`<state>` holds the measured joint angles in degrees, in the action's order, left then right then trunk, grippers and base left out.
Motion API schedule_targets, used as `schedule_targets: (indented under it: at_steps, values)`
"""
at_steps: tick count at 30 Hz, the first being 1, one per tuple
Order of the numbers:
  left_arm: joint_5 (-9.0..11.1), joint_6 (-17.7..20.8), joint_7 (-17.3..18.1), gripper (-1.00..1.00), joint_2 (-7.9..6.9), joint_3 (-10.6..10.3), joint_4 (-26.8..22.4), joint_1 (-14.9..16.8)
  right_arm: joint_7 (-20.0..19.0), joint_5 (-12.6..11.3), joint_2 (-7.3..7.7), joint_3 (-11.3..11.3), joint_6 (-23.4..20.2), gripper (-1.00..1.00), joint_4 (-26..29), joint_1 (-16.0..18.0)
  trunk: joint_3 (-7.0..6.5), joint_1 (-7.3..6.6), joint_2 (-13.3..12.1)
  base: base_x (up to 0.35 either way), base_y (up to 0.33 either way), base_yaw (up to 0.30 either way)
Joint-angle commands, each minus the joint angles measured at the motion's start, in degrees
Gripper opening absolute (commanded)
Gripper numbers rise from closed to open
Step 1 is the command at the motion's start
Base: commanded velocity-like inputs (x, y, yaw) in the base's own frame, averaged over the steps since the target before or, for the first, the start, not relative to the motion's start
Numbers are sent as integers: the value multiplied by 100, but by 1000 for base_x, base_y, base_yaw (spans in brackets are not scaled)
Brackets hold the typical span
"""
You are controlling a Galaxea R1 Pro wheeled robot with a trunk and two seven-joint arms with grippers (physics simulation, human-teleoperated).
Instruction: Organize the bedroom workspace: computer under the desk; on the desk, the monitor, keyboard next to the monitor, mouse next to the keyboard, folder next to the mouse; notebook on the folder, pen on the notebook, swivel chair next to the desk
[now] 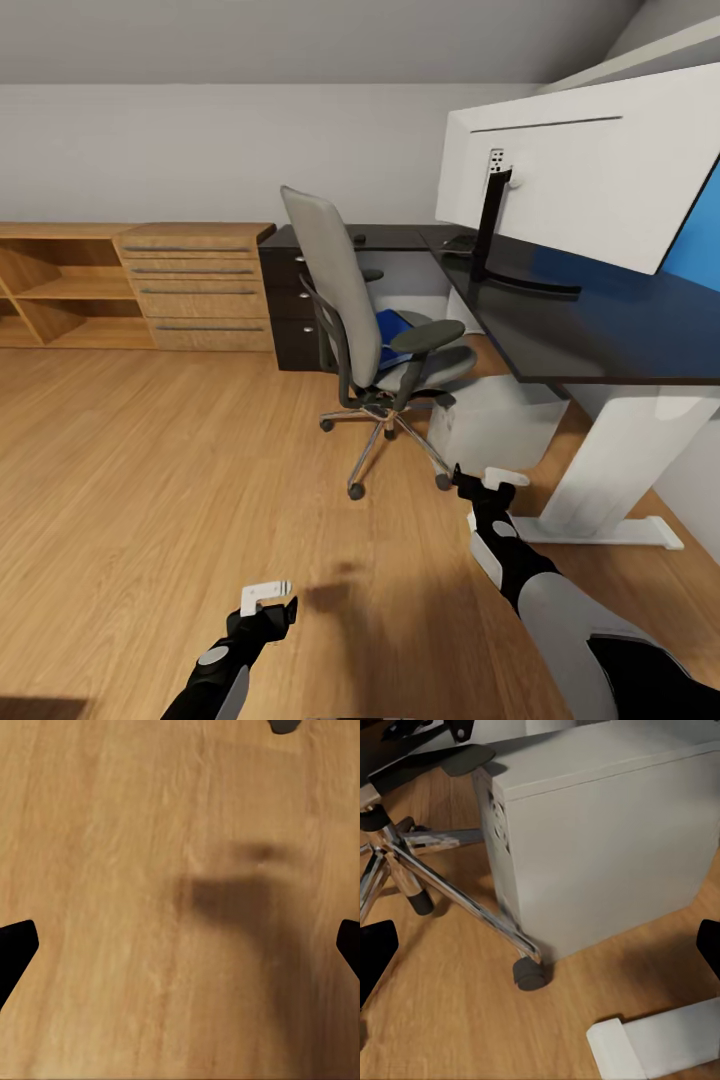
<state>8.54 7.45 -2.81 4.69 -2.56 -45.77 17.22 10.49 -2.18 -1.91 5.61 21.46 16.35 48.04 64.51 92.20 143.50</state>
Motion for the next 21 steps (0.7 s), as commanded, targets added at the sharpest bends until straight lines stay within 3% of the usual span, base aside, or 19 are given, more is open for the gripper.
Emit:
schedule_targets:
  at_steps: [1,10,21]
  values:
    - [60,29,-27,100,-3,-17,3,1,-12,-26,-4,28,39,100,-3,4,5,2,2,287,0,0]
    - [60,29,-17,100,-6,-15,48,1,3,-65,-37,44,589,100,-26,4,5,2,2,311,0,0]
    - [60,29,-9,100,-8,-16,71,1,68,-75,-54,45,747,100,-40,4,5,2,2,296,0,0]
